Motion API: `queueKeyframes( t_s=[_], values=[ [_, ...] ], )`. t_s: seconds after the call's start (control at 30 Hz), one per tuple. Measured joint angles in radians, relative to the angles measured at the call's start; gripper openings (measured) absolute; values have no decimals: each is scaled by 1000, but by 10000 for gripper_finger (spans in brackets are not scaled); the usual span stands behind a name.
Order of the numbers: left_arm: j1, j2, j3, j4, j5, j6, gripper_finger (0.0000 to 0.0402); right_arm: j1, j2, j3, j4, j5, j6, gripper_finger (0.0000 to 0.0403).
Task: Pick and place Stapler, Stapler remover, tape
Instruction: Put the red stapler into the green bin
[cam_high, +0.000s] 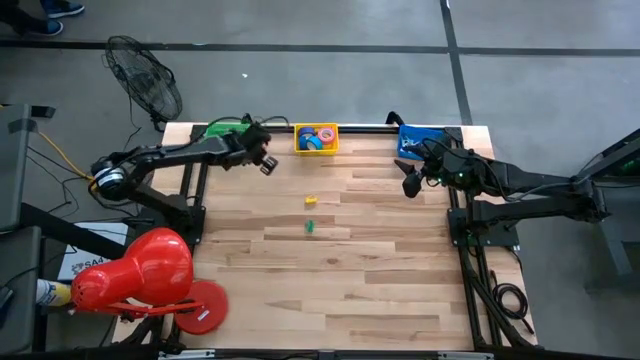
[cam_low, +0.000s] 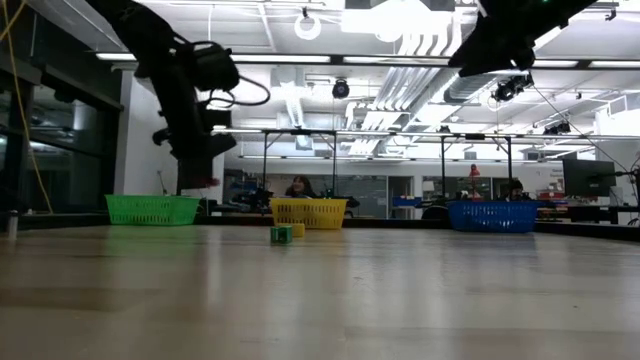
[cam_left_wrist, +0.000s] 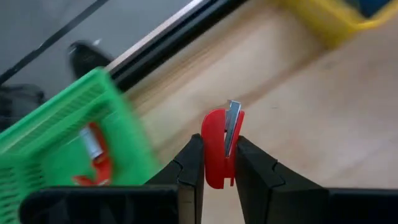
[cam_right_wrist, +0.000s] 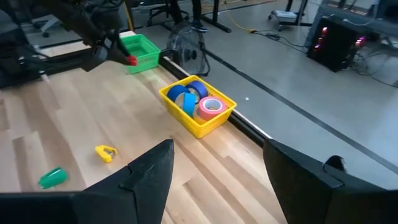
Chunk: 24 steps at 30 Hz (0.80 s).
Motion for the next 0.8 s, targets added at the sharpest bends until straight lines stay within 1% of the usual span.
queueKeyframes(
  t_s=[0.1,0.37,0.63,0.8],
  values=[
    [62,-2,-1,-19,-8,-2,58,0,0,0,0,23,0,240],
    [190,-1,-1,-28,-61,-38,58,-1,0,0,0,26,1,240],
    [263,4,-1,-52,-102,-53,58,-1,0,0,0,83,1,240],
    [291,38,-1,-47,-98,-57,58,-1,0,0,0,104,1,240]
  ],
)
